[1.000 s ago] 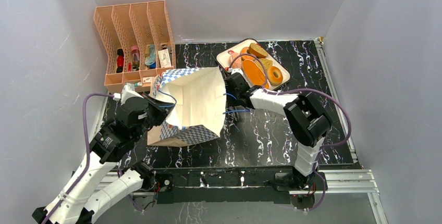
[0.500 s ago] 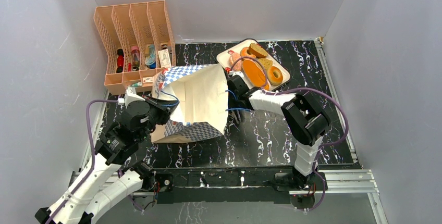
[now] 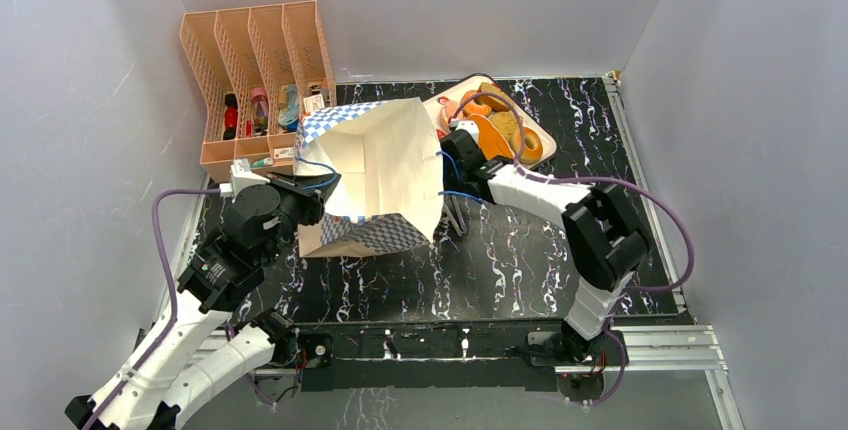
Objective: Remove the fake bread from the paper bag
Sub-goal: Place the clamp at the center of the board, then adjust the paper bag at the center of the board.
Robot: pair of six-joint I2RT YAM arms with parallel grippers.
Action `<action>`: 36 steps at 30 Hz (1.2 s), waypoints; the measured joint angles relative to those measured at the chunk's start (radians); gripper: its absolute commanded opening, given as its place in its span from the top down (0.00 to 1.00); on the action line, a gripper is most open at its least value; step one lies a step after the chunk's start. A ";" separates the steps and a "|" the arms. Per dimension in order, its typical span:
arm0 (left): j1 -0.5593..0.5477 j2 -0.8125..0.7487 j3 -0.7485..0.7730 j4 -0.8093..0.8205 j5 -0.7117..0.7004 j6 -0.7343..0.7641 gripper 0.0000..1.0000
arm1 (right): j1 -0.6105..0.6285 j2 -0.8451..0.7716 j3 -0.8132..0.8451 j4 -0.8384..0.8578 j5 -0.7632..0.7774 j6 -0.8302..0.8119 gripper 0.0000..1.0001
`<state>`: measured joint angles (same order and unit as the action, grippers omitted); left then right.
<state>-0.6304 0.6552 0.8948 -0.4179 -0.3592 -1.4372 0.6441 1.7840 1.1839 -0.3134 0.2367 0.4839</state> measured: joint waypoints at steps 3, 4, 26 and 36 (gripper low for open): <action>0.000 -0.003 0.002 -0.002 -0.011 -0.026 1.00 | -0.021 -0.063 -0.001 0.008 0.001 0.032 0.45; 0.000 -0.004 0.002 -0.002 -0.016 -0.036 1.00 | -0.034 -0.085 -0.002 0.016 0.000 0.043 0.45; 0.000 0.045 -0.054 0.110 0.006 -0.129 1.00 | -0.216 -0.273 -0.087 0.101 -0.049 0.151 0.47; 0.000 0.060 -0.177 0.211 0.088 -0.176 1.00 | -0.213 -0.292 -0.104 0.104 -0.102 0.146 0.48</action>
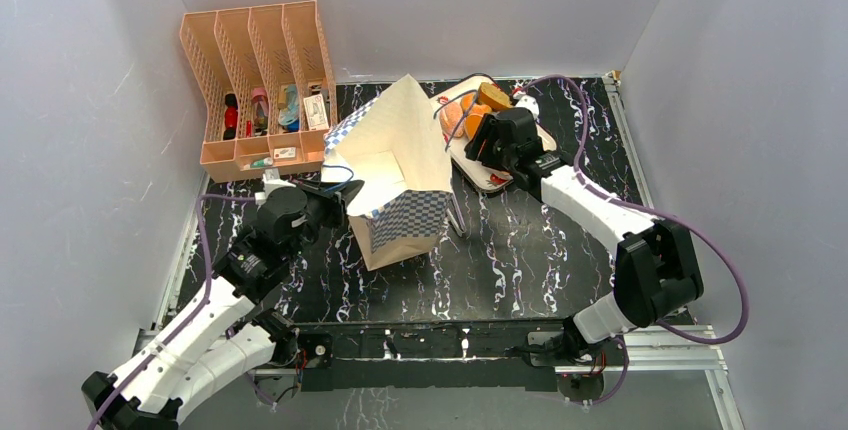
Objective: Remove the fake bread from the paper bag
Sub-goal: Adjust the paper bag at the center of the board.
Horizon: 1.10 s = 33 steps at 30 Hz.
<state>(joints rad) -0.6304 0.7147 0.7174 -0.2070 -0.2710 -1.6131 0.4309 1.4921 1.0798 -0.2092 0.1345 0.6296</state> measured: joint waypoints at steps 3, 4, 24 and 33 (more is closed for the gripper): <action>0.000 0.003 -0.038 0.036 0.016 -0.011 1.00 | 0.000 -0.020 -0.012 0.004 -0.004 0.000 0.48; 0.000 0.005 -0.050 0.051 0.024 -0.014 1.00 | 0.000 -0.025 -0.016 0.005 -0.005 0.000 0.48; 0.100 0.025 -0.225 0.233 0.167 -0.067 0.97 | 0.000 -0.034 -0.048 0.010 -0.014 -0.003 0.48; 0.193 0.132 -0.198 0.296 0.318 -0.009 0.58 | 0.000 -0.034 -0.048 0.009 -0.014 -0.004 0.48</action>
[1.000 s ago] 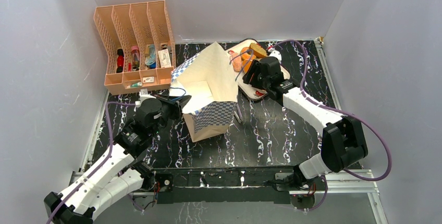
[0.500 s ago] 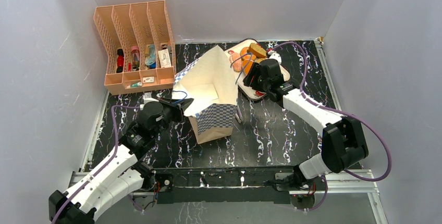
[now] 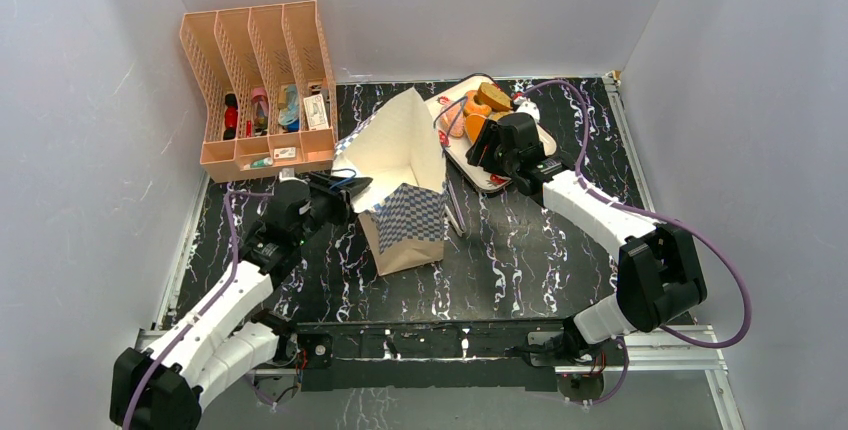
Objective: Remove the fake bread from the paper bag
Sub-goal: Adjust the paper bag at the center of the board, then move the paper bag to the center of the board.
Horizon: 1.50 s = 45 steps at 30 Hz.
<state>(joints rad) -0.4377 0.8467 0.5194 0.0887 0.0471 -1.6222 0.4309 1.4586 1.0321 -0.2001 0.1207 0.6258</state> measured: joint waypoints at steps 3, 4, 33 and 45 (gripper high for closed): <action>0.003 0.016 0.043 -0.011 0.030 0.032 0.52 | 0.000 0.000 0.000 -0.001 0.000 -0.003 0.48; 0.003 0.018 0.063 -0.019 0.039 0.044 0.51 | 0.000 0.000 0.000 -0.001 0.001 -0.004 0.48; 0.047 0.023 0.308 -0.369 0.123 0.268 0.65 | 0.034 0.002 0.045 -0.035 0.039 -0.022 0.48; 0.098 0.014 0.149 -0.123 0.202 0.114 0.86 | 0.055 -0.204 0.045 -0.150 0.045 -0.008 0.48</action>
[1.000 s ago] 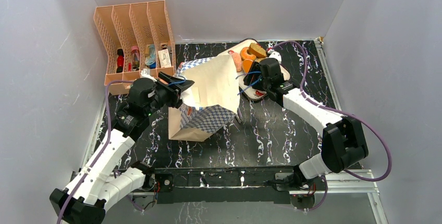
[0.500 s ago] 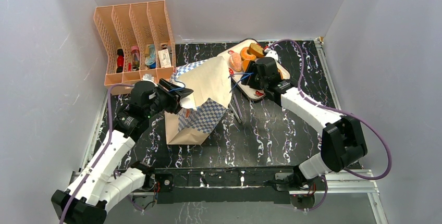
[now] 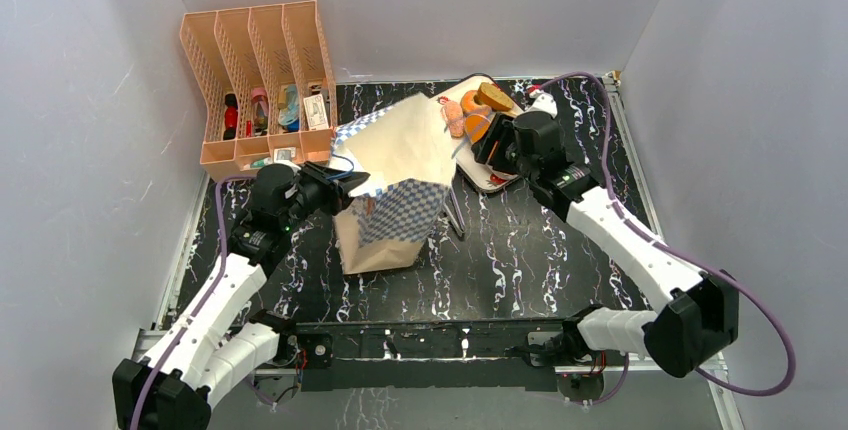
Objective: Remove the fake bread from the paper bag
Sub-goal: Move the paper bag to the center of the board.
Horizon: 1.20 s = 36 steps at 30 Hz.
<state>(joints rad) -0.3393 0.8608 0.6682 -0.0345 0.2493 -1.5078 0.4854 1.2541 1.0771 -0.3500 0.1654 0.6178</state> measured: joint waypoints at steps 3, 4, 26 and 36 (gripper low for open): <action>0.004 0.012 0.000 0.037 0.013 -0.010 0.86 | 0.011 -0.041 0.000 -0.026 0.000 0.014 0.49; 0.004 0.017 0.000 0.045 0.017 -0.012 0.86 | 0.017 -0.053 0.000 -0.035 0.000 0.019 0.49; 0.009 0.082 0.004 0.092 0.078 0.010 0.84 | 0.161 -0.130 0.070 -0.166 0.051 0.066 0.49; 0.009 0.082 0.003 0.102 0.084 0.018 0.83 | 0.246 -0.136 0.115 -0.226 0.100 0.073 0.49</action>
<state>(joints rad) -0.3302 0.9432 0.6716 0.0677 0.3336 -1.4902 0.7315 1.1179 1.1919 -0.5762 0.2657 0.6907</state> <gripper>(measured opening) 0.163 0.511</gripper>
